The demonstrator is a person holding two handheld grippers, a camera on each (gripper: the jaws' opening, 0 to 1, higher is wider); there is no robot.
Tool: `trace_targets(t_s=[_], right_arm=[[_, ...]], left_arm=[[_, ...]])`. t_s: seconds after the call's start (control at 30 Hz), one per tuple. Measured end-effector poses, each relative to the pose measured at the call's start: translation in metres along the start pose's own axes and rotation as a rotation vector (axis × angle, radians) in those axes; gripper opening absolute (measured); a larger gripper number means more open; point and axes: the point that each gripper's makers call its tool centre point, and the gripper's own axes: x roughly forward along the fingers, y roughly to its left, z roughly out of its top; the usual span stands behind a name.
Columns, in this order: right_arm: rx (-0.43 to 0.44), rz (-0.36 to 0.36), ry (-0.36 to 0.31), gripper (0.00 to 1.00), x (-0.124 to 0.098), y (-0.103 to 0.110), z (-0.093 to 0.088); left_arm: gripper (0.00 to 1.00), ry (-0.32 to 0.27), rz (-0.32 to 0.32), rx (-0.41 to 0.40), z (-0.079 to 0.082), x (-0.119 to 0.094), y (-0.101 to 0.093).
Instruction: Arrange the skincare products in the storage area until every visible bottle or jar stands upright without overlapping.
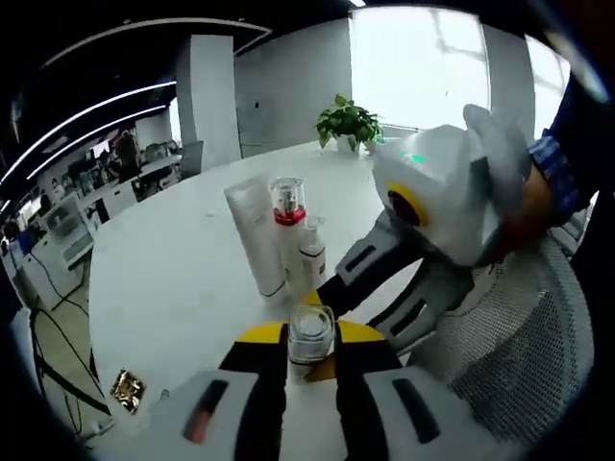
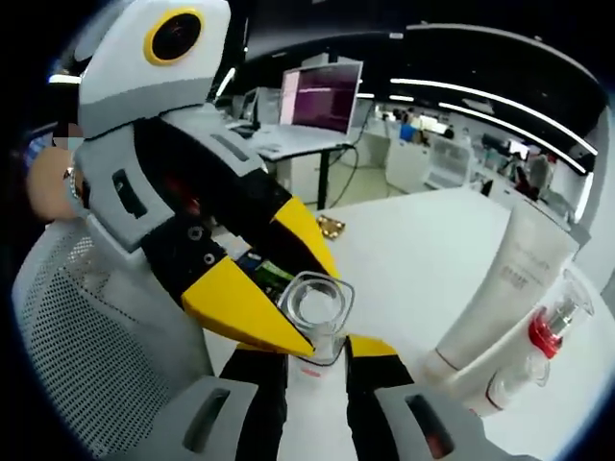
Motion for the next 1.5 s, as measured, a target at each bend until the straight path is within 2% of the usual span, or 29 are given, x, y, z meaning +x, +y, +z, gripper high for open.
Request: trace_targets(t_s=[0.4,0.47,0.67,0.77,0.87,0.97,1.07,1.5], right_arm=[[0.019,-0.017,0.010,0.16,-0.002,-0.002,0.000],[0.011,-0.030,0.030,0.15,-0.002,-0.003,-0.003],[0.076,-0.036,0.039,0.15,-0.003,-0.009,-0.005],[0.051,-0.060,0.044,0.15,-0.003,-0.012,-0.006],[0.063,-0.057,0.040,0.15,-0.003,-0.012,-0.005],[0.062,-0.064,0.034,0.15,-0.004,-0.014,-0.004],[0.061,-0.064,0.027,0.15,-0.005,-0.014,-0.002],[0.043,-0.052,0.018,0.15,-0.007,-0.009,0.001]], left_arm=[[0.13,-0.036,0.004,0.004,0.003,0.000,0.002],[0.13,-0.036,0.008,0.005,0.003,0.000,0.003],[0.12,-0.059,0.009,-0.003,0.006,0.001,0.004],[0.12,-0.057,0.007,-0.019,0.006,0.000,0.004],[0.12,-0.066,0.008,-0.037,0.007,0.000,0.005],[0.12,-0.061,0.008,-0.044,0.005,0.000,0.005],[0.14,-0.029,0.002,-0.053,-0.001,0.004,0.005],[0.12,-0.007,0.022,-0.074,-0.002,0.001,0.006]])
